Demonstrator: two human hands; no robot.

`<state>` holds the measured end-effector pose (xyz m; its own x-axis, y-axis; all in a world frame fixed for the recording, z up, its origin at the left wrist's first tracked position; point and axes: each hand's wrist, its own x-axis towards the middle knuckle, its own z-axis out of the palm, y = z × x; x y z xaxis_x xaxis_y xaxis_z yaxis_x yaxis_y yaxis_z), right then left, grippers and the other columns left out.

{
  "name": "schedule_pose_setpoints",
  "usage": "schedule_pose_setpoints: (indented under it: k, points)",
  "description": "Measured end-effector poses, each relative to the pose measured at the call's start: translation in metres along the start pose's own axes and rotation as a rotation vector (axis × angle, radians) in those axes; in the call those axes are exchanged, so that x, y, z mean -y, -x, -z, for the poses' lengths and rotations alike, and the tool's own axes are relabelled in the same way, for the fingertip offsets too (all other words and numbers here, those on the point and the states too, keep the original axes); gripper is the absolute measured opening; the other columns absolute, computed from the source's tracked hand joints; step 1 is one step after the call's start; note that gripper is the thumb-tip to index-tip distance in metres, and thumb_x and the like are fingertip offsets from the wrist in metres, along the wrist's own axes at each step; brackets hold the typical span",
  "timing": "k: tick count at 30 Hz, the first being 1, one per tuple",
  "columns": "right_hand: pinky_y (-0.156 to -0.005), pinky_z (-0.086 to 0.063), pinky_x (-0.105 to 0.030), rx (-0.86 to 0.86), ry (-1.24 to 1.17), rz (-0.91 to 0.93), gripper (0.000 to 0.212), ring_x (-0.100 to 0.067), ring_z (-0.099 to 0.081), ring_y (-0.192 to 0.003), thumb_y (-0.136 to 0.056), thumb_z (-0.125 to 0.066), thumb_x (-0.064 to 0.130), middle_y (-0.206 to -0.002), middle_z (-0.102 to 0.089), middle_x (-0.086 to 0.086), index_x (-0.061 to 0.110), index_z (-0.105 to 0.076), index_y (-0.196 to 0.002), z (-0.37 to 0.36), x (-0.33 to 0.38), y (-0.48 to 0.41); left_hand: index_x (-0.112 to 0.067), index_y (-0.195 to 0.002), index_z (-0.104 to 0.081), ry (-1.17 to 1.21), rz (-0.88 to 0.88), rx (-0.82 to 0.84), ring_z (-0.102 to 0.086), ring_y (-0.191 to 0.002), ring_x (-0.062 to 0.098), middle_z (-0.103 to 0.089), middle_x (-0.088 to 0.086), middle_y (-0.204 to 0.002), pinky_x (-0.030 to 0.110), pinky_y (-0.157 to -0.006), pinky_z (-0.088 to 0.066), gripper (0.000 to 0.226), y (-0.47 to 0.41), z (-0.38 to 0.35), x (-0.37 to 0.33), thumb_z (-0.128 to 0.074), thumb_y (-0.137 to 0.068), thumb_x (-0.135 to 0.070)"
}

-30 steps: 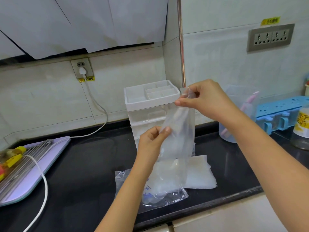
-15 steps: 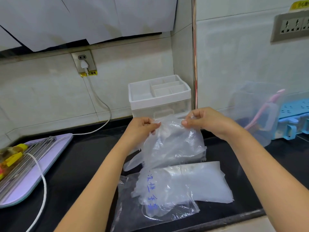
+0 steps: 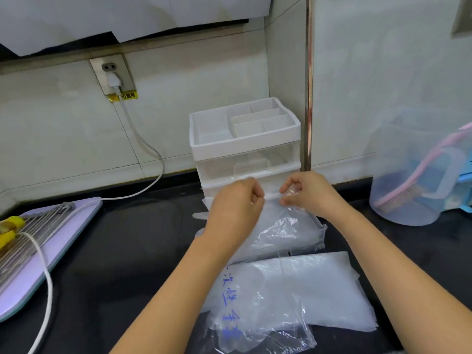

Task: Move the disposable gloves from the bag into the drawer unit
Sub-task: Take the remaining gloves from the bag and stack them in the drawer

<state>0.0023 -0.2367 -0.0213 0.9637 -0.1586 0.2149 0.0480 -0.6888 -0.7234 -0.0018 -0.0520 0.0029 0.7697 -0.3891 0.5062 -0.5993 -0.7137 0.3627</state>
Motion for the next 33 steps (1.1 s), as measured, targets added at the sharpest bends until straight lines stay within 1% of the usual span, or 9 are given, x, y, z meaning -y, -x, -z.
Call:
schedule_pose_setpoints:
  k: [3,7,11,15,18,23,27,30,33]
  points:
    - [-0.064,-0.045,-0.021,-0.043,0.035,0.066,0.019,-0.012,-0.058,-0.08,-0.073,-0.081,0.017,-0.089,-0.061,0.001,0.024,-0.067,-0.084,-0.006,-0.004,-0.004,-0.011,-0.09,-0.068,-0.13,0.048,0.295,-0.062,-0.085,0.022,-0.068,0.003,-0.088,0.036,-0.077,-0.05,0.017,-0.002,-0.02,0.004,-0.051,-0.088,-0.012]
    - [-0.059,-0.035,-0.01,-0.067,0.121,0.109,0.021,0.0,-0.05,-0.072,-0.074,-0.08,0.02,-0.087,-0.06,0.006,0.022,-0.067,-0.09,-0.013,-0.014,-0.006,-0.009,-0.104,-0.067,-0.104,0.162,0.556,-0.061,-0.099,0.02,-0.065,0.003,-0.107,0.025,-0.084,-0.048,0.02,-0.005,-0.043,0.027,-0.065,-0.086,-0.018]
    - [-0.066,-0.034,-0.013,-0.173,0.192,0.263,0.023,-0.001,-0.046,-0.074,-0.073,-0.081,0.024,-0.085,-0.057,0.01,0.019,-0.067,-0.091,-0.007,-0.007,-0.002,-0.016,-0.121,-0.056,-0.002,0.217,0.618,-0.052,-0.087,0.011,-0.055,-0.002,-0.105,0.017,-0.08,-0.041,0.046,-0.006,-0.054,0.041,-0.075,-0.08,-0.026]
    - [-0.072,-0.042,-0.011,0.209,0.096,0.31,0.006,0.006,-0.057,-0.072,-0.08,-0.075,0.017,-0.075,-0.064,0.017,0.022,-0.074,-0.082,-0.019,0.01,0.011,-0.021,-0.114,-0.055,0.004,0.214,0.625,-0.048,-0.078,0.007,-0.053,-0.007,-0.095,0.016,-0.07,-0.039,0.039,-0.01,-0.058,0.045,-0.073,-0.08,-0.026]
    - [-0.089,-0.039,-0.021,0.395,0.256,0.215,0.013,0.002,-0.059,-0.08,-0.085,-0.066,0.022,-0.084,-0.069,0.019,0.03,-0.076,-0.087,-0.032,0.008,0.013,-0.023,-0.104,-0.054,-0.043,0.171,0.666,-0.052,-0.082,0.013,-0.052,-0.011,-0.088,0.014,-0.063,-0.037,0.026,-0.01,-0.057,0.045,-0.069,-0.083,-0.026]
    - [-0.082,-0.046,-0.02,0.556,0.272,0.047,0.028,-0.012,-0.06,-0.096,-0.09,-0.054,0.01,-0.099,-0.065,0.012,0.026,-0.075,-0.099,-0.034,0.003,0.011,-0.017,-0.135,-0.045,-0.292,0.157,0.828,-0.038,-0.125,0.026,-0.041,0.01,-0.137,0.033,-0.097,-0.038,0.048,-0.014,-0.051,0.038,-0.054,-0.092,-0.038]
    - [-0.094,-0.044,-0.031,0.517,0.428,-0.039,0.044,-0.023,-0.046,-0.116,-0.089,-0.048,0.008,-0.131,-0.036,-0.002,0.023,-0.05,-0.131,-0.043,-0.006,-0.002,-0.011,-0.137,-0.042,-0.384,0.187,0.871,-0.039,-0.109,0.023,-0.044,0.012,-0.138,0.027,-0.086,-0.032,0.042,-0.017,-0.049,0.035,-0.047,-0.098,-0.026]
    - [-0.106,-0.036,-0.042,0.536,0.474,-0.13,0.062,-0.032,-0.025,-0.137,-0.091,-0.041,0.01,-0.151,-0.017,-0.01,0.02,-0.021,-0.15,-0.052,-0.008,-0.009,-0.018,-0.148,-0.025,-0.35,0.261,0.897,-0.031,-0.124,0.024,-0.028,0.01,-0.148,0.03,-0.096,-0.032,0.054,-0.018,-0.049,0.035,-0.045,-0.099,-0.026]
    - [-0.109,-0.032,-0.042,0.549,0.486,-0.182,0.066,-0.033,-0.019,-0.141,-0.094,-0.037,0.011,-0.157,-0.006,-0.009,0.019,-0.009,-0.153,-0.054,-0.006,-0.01,-0.019,-0.152,-0.01,-0.312,0.319,0.879,-0.017,-0.14,0.025,-0.01,0.007,-0.156,0.036,-0.11,-0.023,0.066,-0.014,-0.046,0.029,-0.046,-0.099,-0.033]
